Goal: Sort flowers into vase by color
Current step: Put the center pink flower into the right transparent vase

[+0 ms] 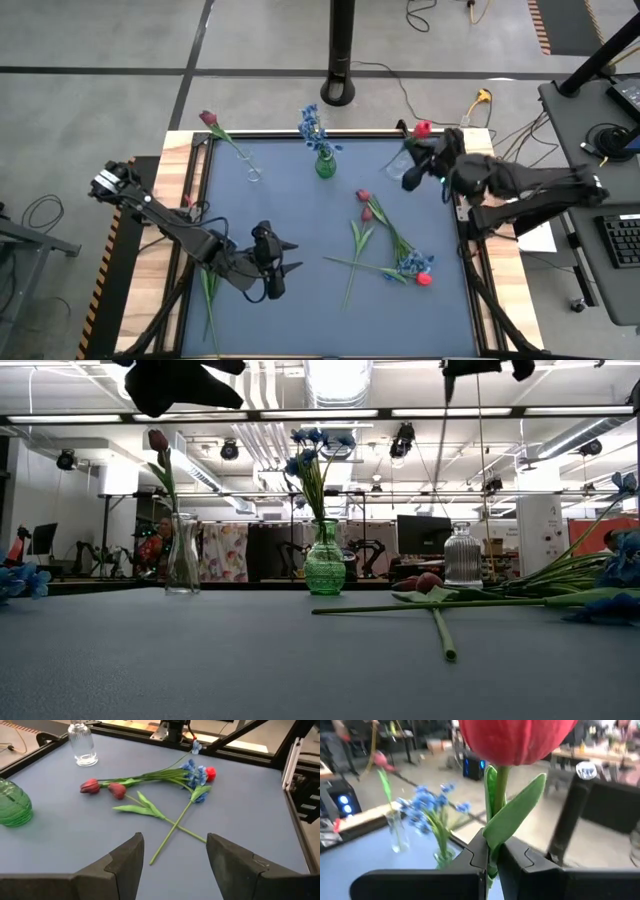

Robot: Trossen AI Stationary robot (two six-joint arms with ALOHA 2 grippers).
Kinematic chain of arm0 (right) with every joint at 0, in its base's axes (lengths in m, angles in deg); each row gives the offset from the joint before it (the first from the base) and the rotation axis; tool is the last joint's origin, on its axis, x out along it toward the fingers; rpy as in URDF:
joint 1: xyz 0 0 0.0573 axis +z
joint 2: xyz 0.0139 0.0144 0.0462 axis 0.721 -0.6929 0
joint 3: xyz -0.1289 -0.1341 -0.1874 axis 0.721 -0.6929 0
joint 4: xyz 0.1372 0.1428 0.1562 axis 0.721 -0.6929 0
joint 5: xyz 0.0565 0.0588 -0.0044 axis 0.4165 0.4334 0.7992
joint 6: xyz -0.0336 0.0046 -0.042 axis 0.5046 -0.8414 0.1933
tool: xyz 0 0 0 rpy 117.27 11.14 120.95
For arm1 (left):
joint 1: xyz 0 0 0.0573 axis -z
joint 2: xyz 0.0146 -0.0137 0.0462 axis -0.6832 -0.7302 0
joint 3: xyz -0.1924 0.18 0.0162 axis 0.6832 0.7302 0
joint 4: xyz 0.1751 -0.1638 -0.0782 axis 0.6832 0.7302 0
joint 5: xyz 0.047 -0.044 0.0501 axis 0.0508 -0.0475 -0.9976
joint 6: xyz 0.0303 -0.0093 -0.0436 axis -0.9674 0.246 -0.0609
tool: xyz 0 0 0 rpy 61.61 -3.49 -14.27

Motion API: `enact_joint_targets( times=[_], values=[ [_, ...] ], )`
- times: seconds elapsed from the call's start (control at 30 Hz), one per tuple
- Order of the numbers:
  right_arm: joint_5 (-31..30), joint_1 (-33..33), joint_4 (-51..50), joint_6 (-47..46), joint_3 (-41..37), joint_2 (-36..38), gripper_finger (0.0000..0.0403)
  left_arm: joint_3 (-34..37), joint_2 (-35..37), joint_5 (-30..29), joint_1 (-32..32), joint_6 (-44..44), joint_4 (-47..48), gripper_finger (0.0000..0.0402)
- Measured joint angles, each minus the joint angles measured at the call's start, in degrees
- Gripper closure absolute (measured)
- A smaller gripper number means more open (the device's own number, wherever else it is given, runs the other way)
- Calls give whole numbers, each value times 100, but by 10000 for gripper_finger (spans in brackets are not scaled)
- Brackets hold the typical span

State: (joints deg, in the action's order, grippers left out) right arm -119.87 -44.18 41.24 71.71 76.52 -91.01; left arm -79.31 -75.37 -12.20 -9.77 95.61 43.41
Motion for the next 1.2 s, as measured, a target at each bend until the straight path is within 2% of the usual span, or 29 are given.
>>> enact_joint_targets(
  times=[0.07,0.17,0.47,0.73,0.83,1.2],
  values=[
    [298,-266,-473,-132,264,-9,385,0,30,0,-4,-3,47,203],
    [539,-565,-621,-64,543,-40,385,0,50,-4,-7,-123,57,203],
    [514,-1303,-998,266,1142,-203,385,0,68,-11,-7,-156,68,203],
    [592,-1867,-1177,246,955,-240,385,0,68,-46,-7,-164,83,203],
    [799,-1930,-1170,173,867,-238,385,0,68,-48,-7,-221,108,203],
    [808,-2106,-1081,323,673,-238,385,0,68,-208,-7,-298,105,203]
  ],
)
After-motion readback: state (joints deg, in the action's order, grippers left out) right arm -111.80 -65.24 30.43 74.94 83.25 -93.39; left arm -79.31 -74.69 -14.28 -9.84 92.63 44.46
